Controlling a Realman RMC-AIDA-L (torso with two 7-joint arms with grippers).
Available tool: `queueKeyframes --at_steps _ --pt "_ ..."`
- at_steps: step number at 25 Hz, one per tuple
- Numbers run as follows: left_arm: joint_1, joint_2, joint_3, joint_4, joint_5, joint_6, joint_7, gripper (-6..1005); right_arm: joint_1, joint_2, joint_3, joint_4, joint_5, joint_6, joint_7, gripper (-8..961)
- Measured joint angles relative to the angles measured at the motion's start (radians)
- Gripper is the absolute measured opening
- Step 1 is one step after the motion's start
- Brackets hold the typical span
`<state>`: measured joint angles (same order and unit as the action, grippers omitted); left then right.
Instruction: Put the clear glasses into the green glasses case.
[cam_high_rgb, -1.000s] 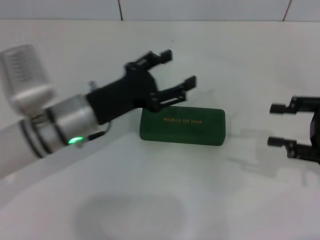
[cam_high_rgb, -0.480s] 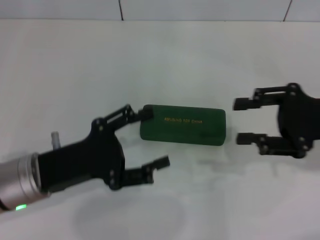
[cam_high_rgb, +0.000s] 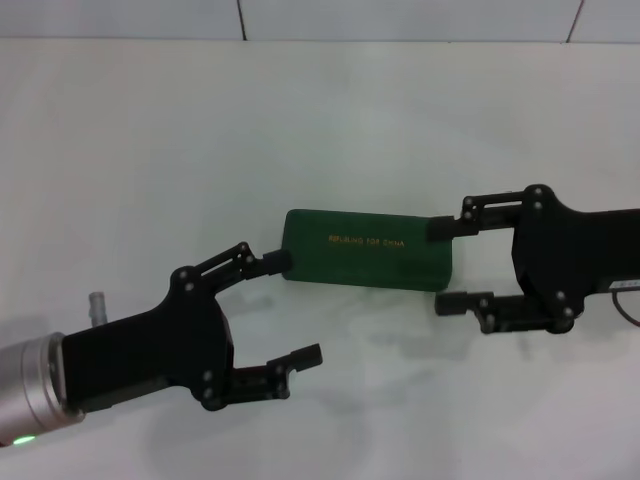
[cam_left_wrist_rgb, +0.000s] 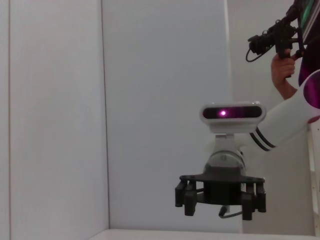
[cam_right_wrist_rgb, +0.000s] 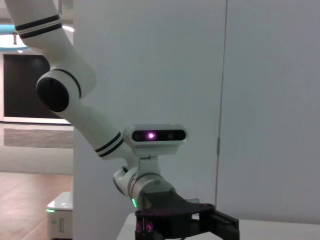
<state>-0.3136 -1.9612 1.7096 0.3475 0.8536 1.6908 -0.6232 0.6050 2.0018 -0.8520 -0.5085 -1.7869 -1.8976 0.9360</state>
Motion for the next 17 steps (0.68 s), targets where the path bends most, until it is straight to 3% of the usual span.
queueKeyframes --at_steps 8,10,17 --pt "0.001 0.007 0.000 -0.012 0.002 0.009 -0.004 875 -0.013 0.007 -0.035 -0.012 -0.002 0.003 -0.061 676" --pt "0.001 0.008 -0.002 -0.013 0.000 0.010 -0.003 875 -0.016 0.009 -0.039 -0.010 -0.002 0.004 -0.076 885" --pt "0.001 0.003 -0.033 -0.029 0.001 0.010 0.001 875 -0.016 0.012 -0.041 0.001 -0.002 0.025 -0.094 885"
